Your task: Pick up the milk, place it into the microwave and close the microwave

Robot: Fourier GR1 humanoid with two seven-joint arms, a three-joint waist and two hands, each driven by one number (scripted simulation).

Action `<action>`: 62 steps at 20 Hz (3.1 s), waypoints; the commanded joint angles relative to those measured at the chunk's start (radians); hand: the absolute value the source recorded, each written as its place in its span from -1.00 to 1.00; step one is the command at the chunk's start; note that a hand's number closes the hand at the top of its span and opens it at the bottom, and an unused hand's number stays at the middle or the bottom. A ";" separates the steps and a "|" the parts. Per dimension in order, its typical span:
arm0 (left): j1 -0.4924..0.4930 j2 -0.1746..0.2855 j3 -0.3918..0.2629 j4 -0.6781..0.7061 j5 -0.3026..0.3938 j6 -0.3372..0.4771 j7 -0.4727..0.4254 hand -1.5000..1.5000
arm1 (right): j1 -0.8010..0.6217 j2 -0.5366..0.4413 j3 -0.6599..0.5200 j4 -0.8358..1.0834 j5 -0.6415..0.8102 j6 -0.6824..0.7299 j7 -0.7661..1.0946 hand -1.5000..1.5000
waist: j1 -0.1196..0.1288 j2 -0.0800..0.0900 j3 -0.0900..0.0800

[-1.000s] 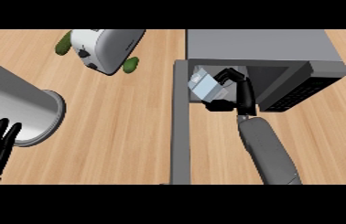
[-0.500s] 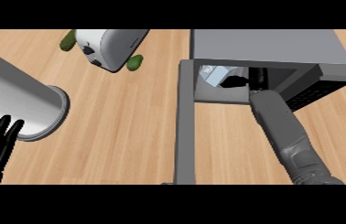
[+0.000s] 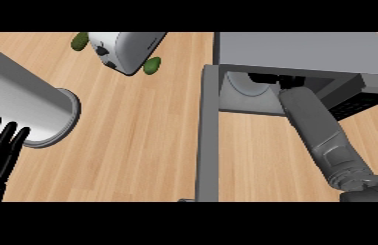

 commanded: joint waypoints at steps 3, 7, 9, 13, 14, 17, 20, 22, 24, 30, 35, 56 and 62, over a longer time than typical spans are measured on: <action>-0.002 -0.002 -0.020 -0.008 -0.040 -0.003 -0.006 -1.00 | -0.094 0.004 0.044 0.115 0.063 0.030 0.049 -1.00 | 0.016 0.002 0.001; -0.006 -0.021 -0.057 -0.004 -0.084 0.007 -0.004 -1.00 | -0.120 0.017 0.050 0.139 0.073 0.065 0.060 -1.00 | 0.019 0.006 0.001; -0.041 0.012 0.005 0.042 -0.035 -0.007 -0.025 -1.00 | -0.083 0.085 0.043 0.125 0.066 0.019 0.015 -1.00 | 0.004 0.002 0.000; -0.023 0.001 -0.017 0.051 -0.058 -0.015 -0.030 -1.00 | -0.133 0.038 0.025 0.128 0.055 0.057 0.041 -1.00 | 0.004 0.001 0.000; -0.004 -0.007 -0.029 0.021 -0.067 -0.021 -0.043 -1.00 | -0.126 0.070 0.025 0.135 0.057 0.005 0.050 -1.00 | 0.009 -0.001 0.000; -0.017 -0.012 -0.035 0.036 -0.070 -0.012 -0.030 -1.00 | -0.081 0.049 0.000 0.127 0.037 0.006 0.001 -1.00 | -0.001 0.001 0.001; 0.035 -0.018 -0.038 0.001 -0.104 -0.018 -0.045 -1.00 | -0.110 0.025 -0.010 0.132 0.032 0.010 0.030 -1.00 | 0.003 -0.002 0.000; 0.027 -0.023 -0.061 0.001 -0.090 -0.031 -0.040 -1.00 | -0.095 0.022 -0.023 0.126 0.023 -0.017 0.014 -1.00 | -0.001 -0.001 0.001; 0.042 -0.036 -0.074 -0.042 -0.110 -0.009 -0.010 -1.00 | -0.106 -0.020 -0.046 0.105 0.002 0.025 -0.002 -1.00 | -0.008 -0.004 0.001; 0.036 -0.031 -0.056 -0.048 -0.096 -0.007 0.002 -1.00 | -0.110 -0.022 -0.061 0.098 -0.002 -0.009 -0.022 -1.00 | -0.017 -0.008 0.000; 0.116 -0.056 -0.084 -0.091 -0.115 -0.028 -0.017 -1.00 | -0.077 -0.037 -0.078 0.092 -0.012 -0.013 -0.051 -1.00 | -0.023 -0.014 0.000; 0.081 -0.075 -0.161 -0.071 -0.158 0.018 0.009 -1.00 | 0.116 0.018 -0.155 -0.028 -0.146 0.457 -0.190 -1.00 | -0.079 -0.032 -0.002; 0.115 -0.075 -0.180 -0.065 -0.180 0.044 -0.051 -1.00 | 0.241 0.050 -0.147 -0.072 -0.155 0.443 -0.186 -1.00 | -0.089 -0.036 -0.003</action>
